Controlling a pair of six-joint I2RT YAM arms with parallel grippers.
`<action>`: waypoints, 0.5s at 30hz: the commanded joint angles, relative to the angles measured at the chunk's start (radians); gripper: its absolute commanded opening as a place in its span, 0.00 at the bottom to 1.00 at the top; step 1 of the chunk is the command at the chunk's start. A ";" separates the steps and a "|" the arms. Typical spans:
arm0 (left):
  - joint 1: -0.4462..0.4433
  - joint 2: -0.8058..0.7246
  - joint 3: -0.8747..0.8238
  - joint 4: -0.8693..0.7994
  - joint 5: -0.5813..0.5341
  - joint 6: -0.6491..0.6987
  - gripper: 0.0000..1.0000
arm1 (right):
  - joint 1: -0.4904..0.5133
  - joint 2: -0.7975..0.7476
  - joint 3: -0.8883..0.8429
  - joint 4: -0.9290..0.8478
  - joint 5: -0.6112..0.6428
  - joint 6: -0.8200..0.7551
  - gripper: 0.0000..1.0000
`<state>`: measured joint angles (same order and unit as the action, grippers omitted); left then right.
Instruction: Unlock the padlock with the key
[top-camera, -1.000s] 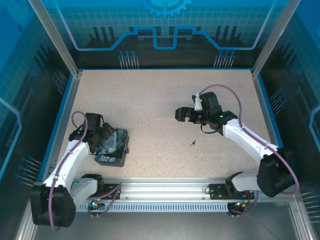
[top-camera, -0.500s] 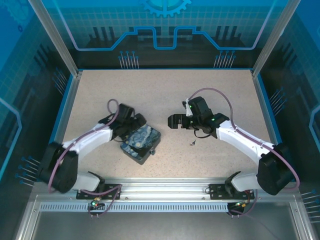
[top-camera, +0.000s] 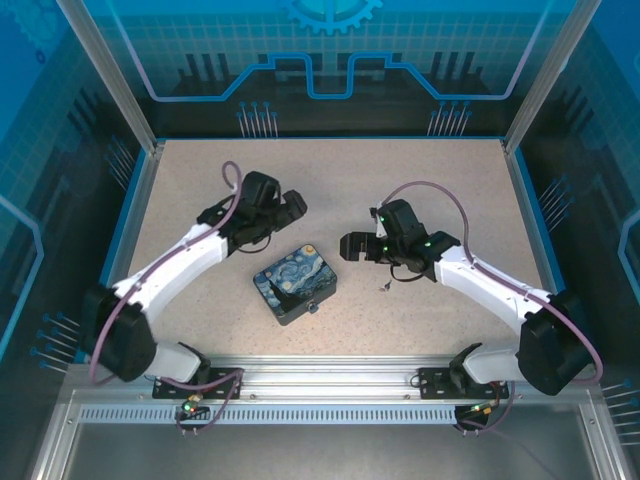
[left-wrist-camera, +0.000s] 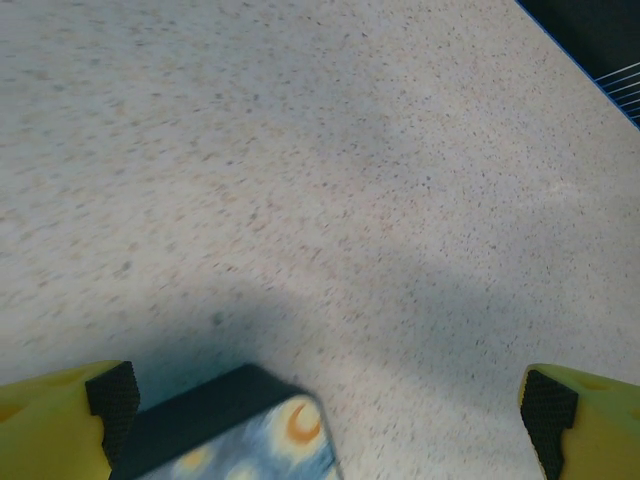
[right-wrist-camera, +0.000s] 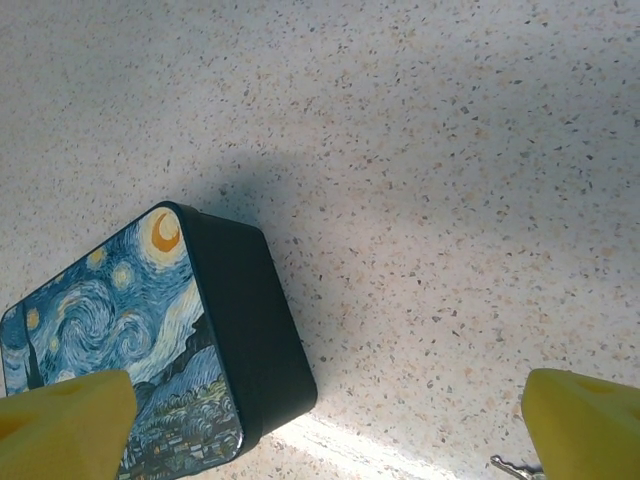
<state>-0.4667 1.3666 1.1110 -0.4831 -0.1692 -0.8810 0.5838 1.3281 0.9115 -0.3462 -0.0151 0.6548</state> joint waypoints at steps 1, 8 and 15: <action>0.007 -0.141 -0.096 -0.179 -0.043 -0.004 0.99 | 0.000 0.001 0.004 0.014 -0.017 0.030 1.00; 0.007 -0.417 -0.305 -0.307 -0.032 -0.097 0.99 | 0.005 0.044 0.052 -0.008 0.011 0.016 1.00; -0.008 -0.489 -0.487 -0.173 0.076 -0.240 0.99 | 0.001 0.067 0.045 0.058 -0.091 0.008 1.00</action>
<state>-0.4675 0.8845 0.6811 -0.7158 -0.1593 -1.0306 0.5835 1.3842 0.9409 -0.3218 -0.0605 0.6624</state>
